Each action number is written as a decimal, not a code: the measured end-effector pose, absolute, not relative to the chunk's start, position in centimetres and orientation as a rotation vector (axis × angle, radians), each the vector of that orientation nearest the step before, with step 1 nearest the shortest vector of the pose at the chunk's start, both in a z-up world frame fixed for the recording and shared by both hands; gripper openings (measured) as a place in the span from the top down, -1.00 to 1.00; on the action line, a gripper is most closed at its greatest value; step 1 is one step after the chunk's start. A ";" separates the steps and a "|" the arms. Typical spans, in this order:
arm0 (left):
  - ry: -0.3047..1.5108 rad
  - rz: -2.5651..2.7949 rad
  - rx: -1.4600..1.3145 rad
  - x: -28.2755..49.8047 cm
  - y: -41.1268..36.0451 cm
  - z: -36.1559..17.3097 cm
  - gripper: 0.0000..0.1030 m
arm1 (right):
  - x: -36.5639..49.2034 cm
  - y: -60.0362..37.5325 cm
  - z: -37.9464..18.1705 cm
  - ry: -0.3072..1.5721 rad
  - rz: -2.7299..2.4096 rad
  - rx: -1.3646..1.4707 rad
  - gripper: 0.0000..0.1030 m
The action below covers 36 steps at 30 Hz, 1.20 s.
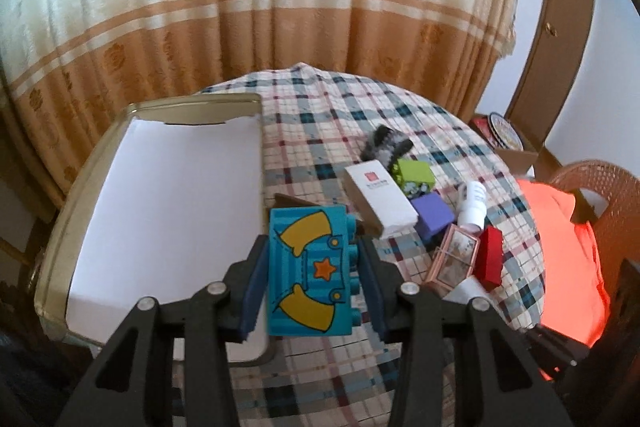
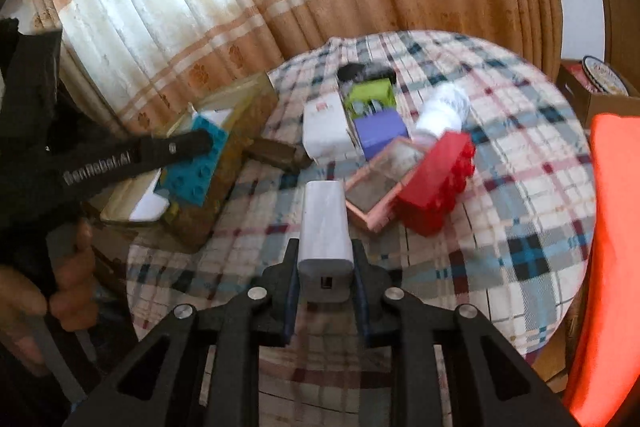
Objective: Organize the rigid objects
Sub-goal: 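Lower the blue block and power bank into the tin tray and open both grippers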
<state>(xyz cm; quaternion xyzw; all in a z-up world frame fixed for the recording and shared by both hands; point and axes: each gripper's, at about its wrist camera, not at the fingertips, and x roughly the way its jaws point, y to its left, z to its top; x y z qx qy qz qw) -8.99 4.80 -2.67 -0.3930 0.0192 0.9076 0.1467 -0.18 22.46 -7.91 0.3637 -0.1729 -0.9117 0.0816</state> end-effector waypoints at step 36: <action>-0.164 2.845 -1.179 -12.6 -8.6 -4.4 0.16 | -12.5 7.2 -4.6 -0.244 -2.703 0.951 0.51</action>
